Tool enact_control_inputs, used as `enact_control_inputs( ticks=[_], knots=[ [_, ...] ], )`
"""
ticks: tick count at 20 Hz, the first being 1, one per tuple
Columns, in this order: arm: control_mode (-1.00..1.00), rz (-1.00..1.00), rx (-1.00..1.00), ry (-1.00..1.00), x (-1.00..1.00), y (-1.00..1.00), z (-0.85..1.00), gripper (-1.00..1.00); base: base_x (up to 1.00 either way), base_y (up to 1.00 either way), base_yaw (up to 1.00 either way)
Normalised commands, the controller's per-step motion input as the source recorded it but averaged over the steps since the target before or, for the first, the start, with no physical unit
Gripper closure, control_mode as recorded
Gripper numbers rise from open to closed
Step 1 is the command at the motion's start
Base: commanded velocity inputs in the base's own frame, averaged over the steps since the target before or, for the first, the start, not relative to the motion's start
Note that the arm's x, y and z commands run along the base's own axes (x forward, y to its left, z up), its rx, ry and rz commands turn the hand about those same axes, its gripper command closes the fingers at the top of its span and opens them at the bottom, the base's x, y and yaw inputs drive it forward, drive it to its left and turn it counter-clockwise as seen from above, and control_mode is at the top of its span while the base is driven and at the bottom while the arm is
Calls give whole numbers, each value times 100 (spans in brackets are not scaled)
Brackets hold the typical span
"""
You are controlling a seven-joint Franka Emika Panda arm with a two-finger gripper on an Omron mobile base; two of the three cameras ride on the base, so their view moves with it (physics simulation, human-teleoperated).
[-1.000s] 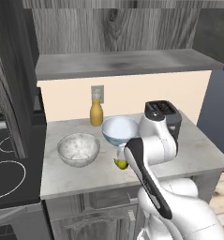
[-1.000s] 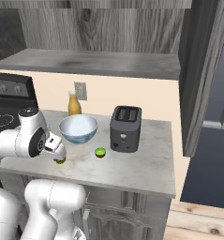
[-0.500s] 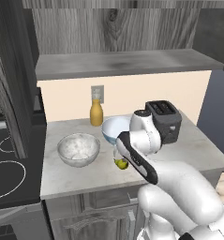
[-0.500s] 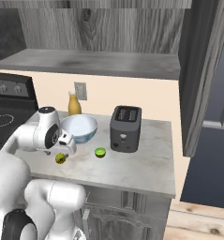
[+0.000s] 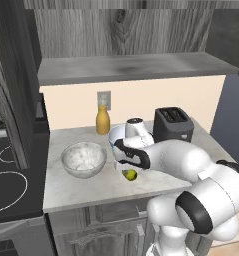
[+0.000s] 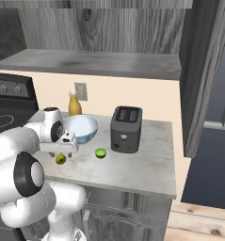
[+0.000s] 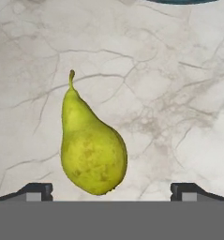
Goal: Pick both bowls and place them on the counter. Then place the pear in one bowl and place the kiwi in the other bowl.
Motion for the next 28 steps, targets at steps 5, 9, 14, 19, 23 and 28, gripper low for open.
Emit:
enact_control_inputs(
  ticks=[5,9,14,19,23,28],
  knots=[
    [-100,0,-5,1,5,11,-30,-100,0,0,0],
    [-100,0,-1,0,6,0,-16,-100,0,0,0],
    [-100,0,-1,0,0,0,-19,-100,0,0,0],
    [-100,0,0,0,-7,0,-10,-100,0,0,0],
    [-100,0,0,0,-4,0,-10,100,0,0,0],
    [-100,0,0,0,-2,0,-13,100,0,0,0]
  ],
)
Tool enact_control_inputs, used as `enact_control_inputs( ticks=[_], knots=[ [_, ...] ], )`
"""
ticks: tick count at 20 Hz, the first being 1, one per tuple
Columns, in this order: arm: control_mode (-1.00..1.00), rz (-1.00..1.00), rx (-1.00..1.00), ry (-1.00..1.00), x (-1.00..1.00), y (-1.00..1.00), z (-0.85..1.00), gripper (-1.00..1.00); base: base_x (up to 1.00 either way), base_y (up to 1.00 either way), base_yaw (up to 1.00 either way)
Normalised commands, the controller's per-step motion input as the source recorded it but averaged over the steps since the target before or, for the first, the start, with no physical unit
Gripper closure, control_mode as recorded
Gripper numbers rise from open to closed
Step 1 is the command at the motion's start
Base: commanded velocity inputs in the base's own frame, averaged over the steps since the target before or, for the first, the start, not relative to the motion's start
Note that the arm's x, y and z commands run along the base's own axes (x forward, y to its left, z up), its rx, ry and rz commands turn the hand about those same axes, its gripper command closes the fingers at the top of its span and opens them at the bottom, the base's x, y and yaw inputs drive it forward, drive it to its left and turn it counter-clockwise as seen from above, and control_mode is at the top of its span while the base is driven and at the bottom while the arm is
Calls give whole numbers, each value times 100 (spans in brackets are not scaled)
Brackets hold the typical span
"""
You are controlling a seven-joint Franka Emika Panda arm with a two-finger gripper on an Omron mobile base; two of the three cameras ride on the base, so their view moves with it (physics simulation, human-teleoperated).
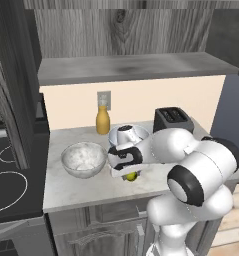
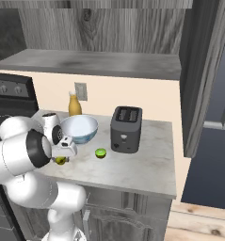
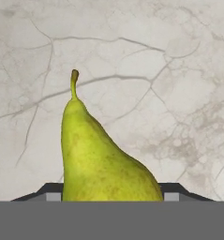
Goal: Pick both bowls and place them on the counter. Then place the pear in one bowl and place the kiwi in the other bowl.
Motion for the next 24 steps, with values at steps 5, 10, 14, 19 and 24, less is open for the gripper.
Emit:
enact_control_inputs(
  ticks=[5,10,14,19,24],
  knots=[
    [-100,0,0,-2,-4,0,0,100,0,0,0],
    [-100,0,0,-17,-44,6,50,100,0,0,0],
    [-100,3,0,-17,-29,22,73,100,0,0,0],
    [-100,5,0,-16,-3,31,75,100,0,0,0],
    [-100,6,1,-12,6,35,60,100,0,0,0]
  ],
)
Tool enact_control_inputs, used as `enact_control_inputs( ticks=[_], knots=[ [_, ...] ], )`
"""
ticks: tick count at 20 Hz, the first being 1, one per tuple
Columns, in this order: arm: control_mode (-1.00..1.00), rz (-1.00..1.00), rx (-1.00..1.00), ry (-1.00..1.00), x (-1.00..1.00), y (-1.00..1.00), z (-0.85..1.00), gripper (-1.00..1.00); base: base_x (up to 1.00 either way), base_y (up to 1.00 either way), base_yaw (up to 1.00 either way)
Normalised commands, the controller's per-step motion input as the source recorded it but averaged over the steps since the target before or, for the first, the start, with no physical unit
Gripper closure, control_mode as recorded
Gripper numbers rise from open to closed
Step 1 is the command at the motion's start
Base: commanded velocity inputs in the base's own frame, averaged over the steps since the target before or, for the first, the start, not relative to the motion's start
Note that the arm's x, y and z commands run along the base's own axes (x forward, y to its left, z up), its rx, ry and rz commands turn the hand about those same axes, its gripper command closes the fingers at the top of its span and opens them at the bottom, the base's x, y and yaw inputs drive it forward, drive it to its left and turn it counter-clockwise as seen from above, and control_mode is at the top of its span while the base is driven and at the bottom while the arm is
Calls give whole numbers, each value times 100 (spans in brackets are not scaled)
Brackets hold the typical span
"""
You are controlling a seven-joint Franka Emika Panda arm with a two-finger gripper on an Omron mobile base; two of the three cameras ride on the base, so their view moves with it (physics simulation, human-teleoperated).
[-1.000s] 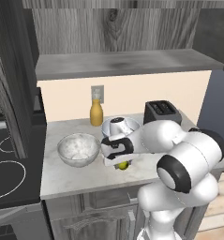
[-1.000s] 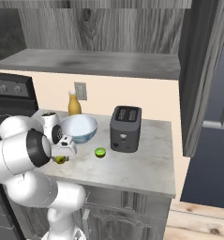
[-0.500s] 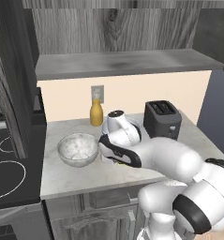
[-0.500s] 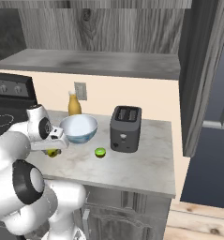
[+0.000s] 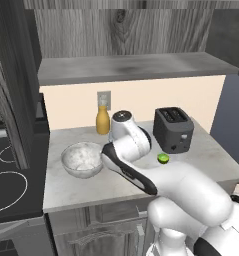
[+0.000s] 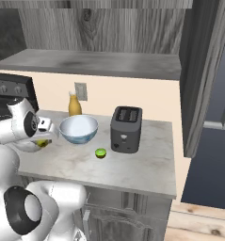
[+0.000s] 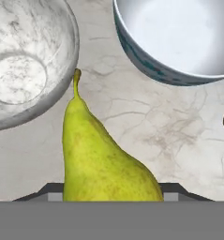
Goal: Pick both bowls and place them on the counter. Then place the pear in one bowl and place the kiwi in the other bowl.
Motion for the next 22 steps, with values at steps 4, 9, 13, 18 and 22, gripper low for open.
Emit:
enact_control_inputs(
  ticks=[4,9,13,18,22],
  knots=[
    [-100,9,4,-3,34,46,23,100,0,0,0],
    [-100,10,4,0,44,49,12,100,0,0,0],
    [-100,11,1,0,40,53,3,100,0,0,0],
    [-100,9,-6,1,24,50,-30,100,0,0,0],
    [-100,0,-6,1,18,12,-27,100,0,0,0]
  ],
)
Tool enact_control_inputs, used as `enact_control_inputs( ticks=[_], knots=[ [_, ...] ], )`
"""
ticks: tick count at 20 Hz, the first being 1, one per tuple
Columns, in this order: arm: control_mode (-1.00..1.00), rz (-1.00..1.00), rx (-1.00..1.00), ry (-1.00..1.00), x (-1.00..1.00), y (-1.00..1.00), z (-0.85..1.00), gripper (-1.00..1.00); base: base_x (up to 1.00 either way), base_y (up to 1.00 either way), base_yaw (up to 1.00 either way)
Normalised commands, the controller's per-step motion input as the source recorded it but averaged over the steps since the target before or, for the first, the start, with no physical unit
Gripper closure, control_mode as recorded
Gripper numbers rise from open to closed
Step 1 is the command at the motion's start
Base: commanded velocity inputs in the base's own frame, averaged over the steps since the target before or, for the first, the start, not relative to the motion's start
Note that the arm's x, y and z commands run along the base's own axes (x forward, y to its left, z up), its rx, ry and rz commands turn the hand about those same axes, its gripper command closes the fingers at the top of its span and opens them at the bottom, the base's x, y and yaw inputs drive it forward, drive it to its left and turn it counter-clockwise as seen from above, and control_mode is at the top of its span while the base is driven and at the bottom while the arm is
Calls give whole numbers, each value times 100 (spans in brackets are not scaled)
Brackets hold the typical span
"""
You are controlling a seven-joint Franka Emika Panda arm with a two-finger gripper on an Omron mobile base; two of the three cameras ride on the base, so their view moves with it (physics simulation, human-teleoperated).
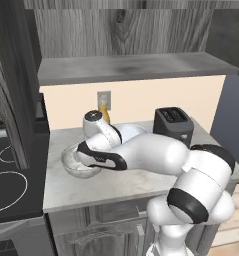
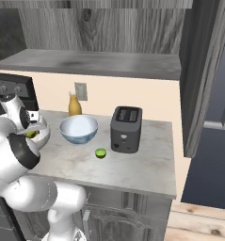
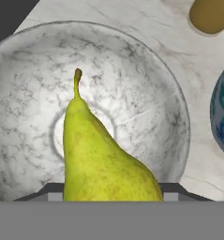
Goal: Pick both bowls and place them on the counter. Then place the pear in one bowl and place the kiwi in the other bowl.
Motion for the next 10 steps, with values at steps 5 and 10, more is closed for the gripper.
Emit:
enact_control_inputs(
  ticks=[5,10],
  knots=[
    [-100,0,-1,3,10,1,-18,100,0,0,0],
    [-100,0,0,5,11,9,-26,100,0,0,0]
  ],
)
